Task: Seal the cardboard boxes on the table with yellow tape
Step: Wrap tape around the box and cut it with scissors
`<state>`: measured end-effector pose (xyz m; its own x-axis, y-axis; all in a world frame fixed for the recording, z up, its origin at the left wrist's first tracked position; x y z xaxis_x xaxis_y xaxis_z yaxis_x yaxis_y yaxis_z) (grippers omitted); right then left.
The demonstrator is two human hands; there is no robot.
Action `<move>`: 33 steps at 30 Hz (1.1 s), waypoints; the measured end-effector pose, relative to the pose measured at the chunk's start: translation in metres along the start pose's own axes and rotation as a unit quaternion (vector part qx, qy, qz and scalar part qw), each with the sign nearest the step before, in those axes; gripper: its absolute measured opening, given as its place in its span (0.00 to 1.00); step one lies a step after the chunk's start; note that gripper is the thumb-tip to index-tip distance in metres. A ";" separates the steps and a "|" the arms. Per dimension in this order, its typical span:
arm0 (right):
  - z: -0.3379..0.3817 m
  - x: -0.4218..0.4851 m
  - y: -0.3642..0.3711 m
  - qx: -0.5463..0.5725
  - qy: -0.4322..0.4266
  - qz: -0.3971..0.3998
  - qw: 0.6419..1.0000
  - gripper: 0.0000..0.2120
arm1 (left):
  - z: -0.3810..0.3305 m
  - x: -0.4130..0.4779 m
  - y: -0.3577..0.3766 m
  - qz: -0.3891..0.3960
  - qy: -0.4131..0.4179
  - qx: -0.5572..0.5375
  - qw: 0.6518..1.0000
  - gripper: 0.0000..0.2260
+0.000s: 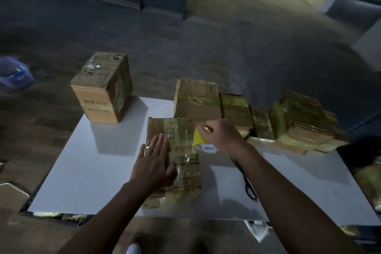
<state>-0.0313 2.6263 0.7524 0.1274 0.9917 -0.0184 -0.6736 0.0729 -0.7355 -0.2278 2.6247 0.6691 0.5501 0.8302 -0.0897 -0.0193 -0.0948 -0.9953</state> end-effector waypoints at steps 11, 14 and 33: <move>-0.019 -0.003 -0.001 0.028 0.031 0.023 0.999 0.23 | -0.060 0.015 -0.001 -0.043 0.025 -0.006 0.999 0.37; -0.038 -0.010 -0.006 0.192 0.058 -0.007 0.980 0.21 | -0.056 0.018 0.000 -0.035 0.027 0.003 0.999 0.39; -0.096 -0.010 0.022 -0.007 0.058 0.028 0.998 0.18 | -0.069 0.028 0.000 0.120 -0.043 0.086 0.988 0.47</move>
<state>0.0223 2.6075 0.6709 0.1739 0.9750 -0.1382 -0.6716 0.0148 -0.7408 -0.1547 2.6105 0.6694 0.4393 0.8395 -0.3197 -0.2872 -0.2059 -0.9355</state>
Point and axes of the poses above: each hand's wrist, its own x-axis towards the middle knuckle, its own y-axis out of the palm, z = x × y, the point moved 7 cm from there along x, towards the middle knuckle, and after that the axes turned 12 degrees about x, right-handed, at the moved point
